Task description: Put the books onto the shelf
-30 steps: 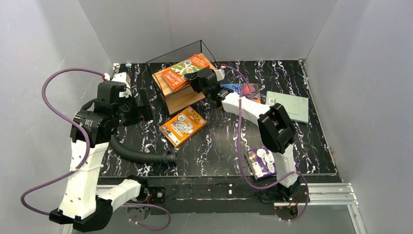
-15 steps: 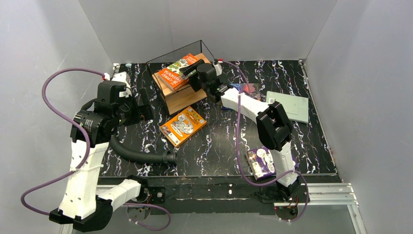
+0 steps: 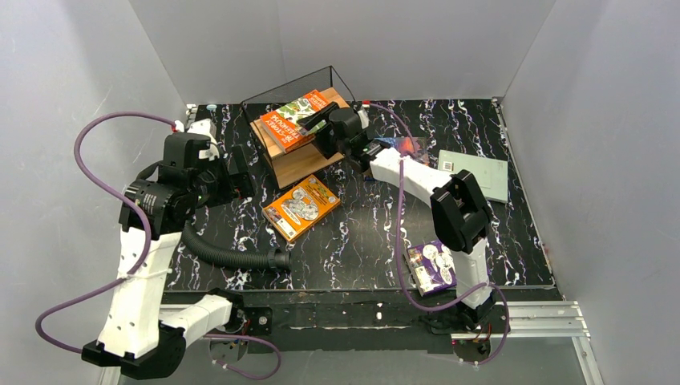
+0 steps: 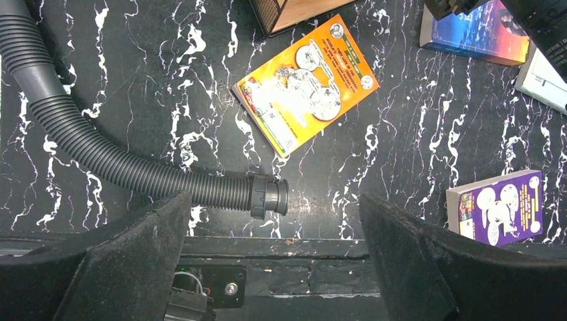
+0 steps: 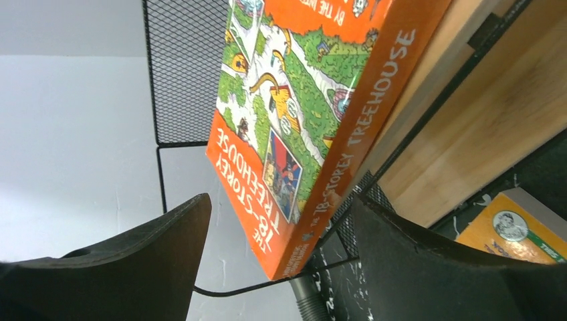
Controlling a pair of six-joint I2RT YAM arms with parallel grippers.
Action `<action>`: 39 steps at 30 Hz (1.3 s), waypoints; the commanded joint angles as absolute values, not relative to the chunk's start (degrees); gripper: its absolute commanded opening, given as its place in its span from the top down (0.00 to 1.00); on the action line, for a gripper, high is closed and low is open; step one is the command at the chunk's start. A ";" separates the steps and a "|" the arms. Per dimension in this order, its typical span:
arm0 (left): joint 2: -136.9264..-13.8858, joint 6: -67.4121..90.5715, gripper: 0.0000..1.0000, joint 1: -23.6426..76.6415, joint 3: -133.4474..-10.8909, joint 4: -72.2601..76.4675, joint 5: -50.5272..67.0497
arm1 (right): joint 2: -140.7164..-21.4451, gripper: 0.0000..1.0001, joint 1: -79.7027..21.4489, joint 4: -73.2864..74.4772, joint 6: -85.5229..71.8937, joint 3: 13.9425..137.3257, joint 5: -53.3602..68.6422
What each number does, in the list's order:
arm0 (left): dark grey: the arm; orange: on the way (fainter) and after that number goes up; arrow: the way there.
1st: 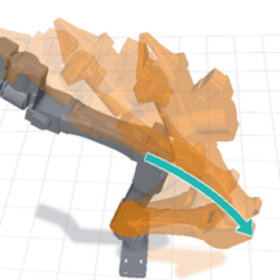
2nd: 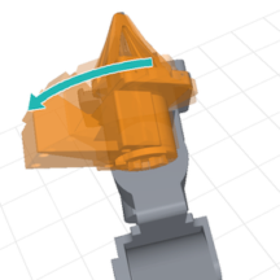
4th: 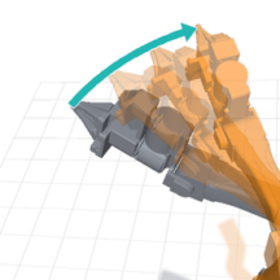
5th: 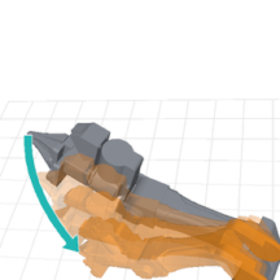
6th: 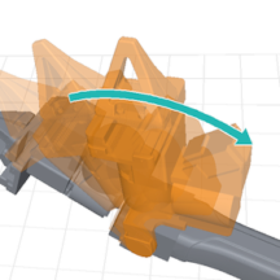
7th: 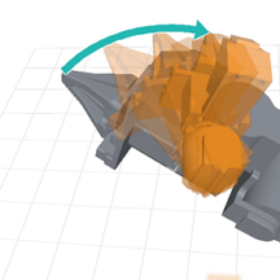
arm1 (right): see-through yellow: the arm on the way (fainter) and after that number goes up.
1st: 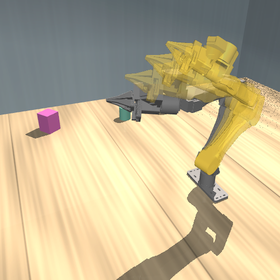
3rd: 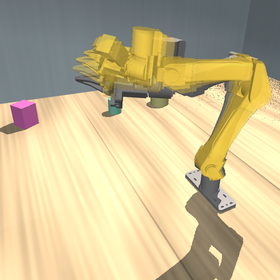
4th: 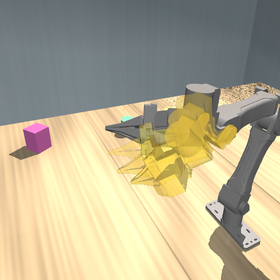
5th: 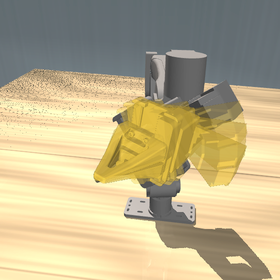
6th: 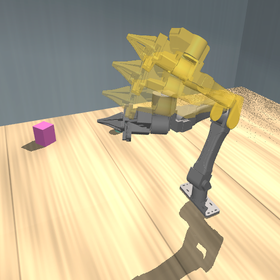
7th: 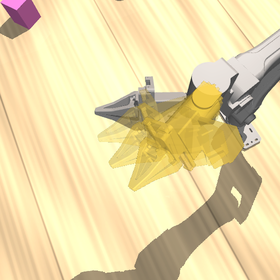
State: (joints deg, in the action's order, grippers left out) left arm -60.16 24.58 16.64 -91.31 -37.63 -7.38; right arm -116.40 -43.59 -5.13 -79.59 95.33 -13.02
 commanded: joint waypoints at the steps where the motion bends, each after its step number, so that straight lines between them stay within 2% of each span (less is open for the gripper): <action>1: -60.19 25.11 0.02 16.87 -90.34 -39.21 -6.76 | -112.64 0.15 -43.65 -4.60 -75.93 94.42 -11.73; 21: -59.80 25.14 0.02 16.81 -89.12 -38.93 -6.57 | -116.09 0.19 -47.27 -15.92 -71.46 97.22 -6.09; 30: -58.91 24.76 0.02 16.80 -88.86 -39.32 -7.35 | -119.97 0.19 -47.29 -15.13 -72.64 101.41 -3.94; 34: -58.66 24.70 0.02 16.86 -88.72 -39.55 -7.48 | -117.77 0.19 -47.25 -16.15 -71.29 98.74 -3.93; 39: -58.81 24.38 0.02 16.80 -88.07 -39.63 -7.08 | -108.87 0.18 -46.86 -13.34 -64.79 90.56 -4.51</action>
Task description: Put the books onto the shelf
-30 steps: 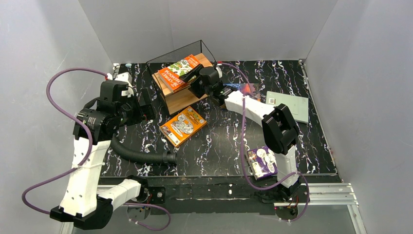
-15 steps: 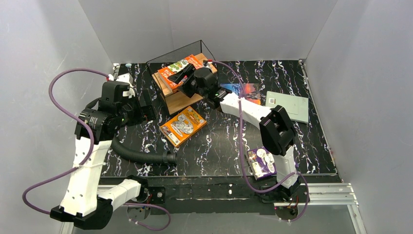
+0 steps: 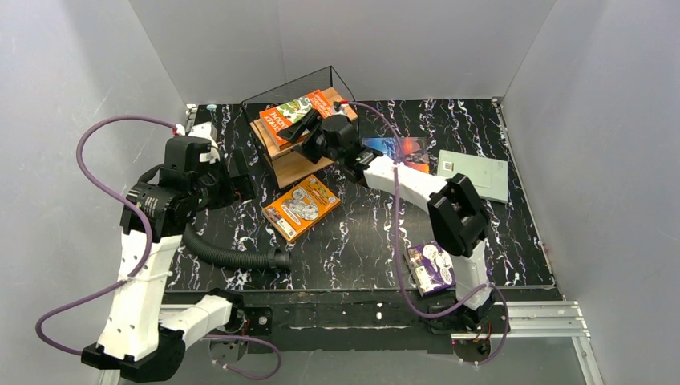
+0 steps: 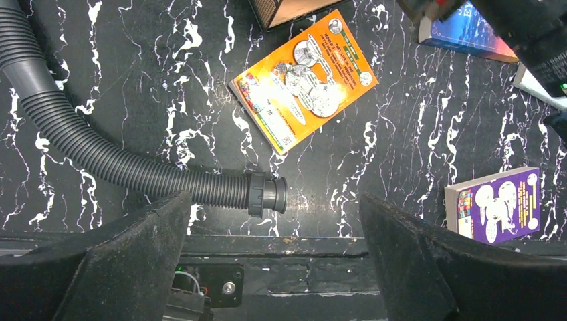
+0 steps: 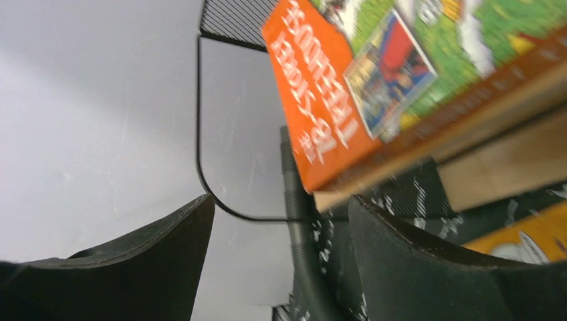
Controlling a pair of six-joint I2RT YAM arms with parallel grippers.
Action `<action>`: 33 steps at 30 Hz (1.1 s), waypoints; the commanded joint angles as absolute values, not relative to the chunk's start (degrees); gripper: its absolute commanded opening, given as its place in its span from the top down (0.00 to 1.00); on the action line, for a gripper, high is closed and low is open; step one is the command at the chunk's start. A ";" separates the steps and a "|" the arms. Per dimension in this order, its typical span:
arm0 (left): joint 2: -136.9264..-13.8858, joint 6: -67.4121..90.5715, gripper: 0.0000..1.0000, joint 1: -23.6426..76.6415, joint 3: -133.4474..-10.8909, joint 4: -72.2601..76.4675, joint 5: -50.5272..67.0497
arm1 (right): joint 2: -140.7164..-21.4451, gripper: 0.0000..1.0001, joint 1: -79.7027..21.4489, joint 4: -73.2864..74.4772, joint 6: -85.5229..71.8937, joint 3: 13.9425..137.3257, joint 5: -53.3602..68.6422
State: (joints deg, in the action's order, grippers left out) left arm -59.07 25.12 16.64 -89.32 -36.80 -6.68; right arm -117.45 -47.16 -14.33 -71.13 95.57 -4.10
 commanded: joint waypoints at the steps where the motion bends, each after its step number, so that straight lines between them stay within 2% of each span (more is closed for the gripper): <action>1: -59.09 24.10 0.02 16.85 -87.88 -39.64 -6.92 | -105.59 0.18 -46.89 -11.82 -61.61 88.69 -5.78; 6: -60.58 22.56 0.02 16.94 -85.63 -39.74 -3.93 | -93.76 0.15 -46.67 0.79 -52.46 79.41 -16.78; 9: -61.14 22.22 0.02 17.01 -82.52 -39.39 -0.43 | -87.60 0.10 -46.04 9.03 -49.40 72.80 -23.58; 13: -61.70 20.83 0.02 19.77 -77.20 -37.29 1.96 | -80.34 0.08 -42.65 11.71 -49.84 60.59 -21.08; 16: -62.85 18.08 0.02 24.84 -73.40 -36.26 -1.96 | -75.86 0.08 -39.27 11.22 -51.79 52.20 -15.73; 19: -64.14 17.47 0.02 27.05 -68.93 -34.36 -4.07 | -71.59 0.07 -36.60 15.25 -53.48 47.43 -15.54; 28: -68.17 21.17 0.02 27.16 -65.24 -31.68 -1.12 | -63.04 0.04 -33.75 51.17 -68.07 47.92 -26.97; 33: -68.79 21.40 0.02 27.16 -66.32 -31.55 -0.80 | -58.08 0.05 -33.75 64.65 -83.52 42.86 -24.38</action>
State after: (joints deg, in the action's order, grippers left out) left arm -68.29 20.71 26.92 -65.93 -27.29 -1.50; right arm -61.12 -33.85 51.59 -71.44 45.60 -23.97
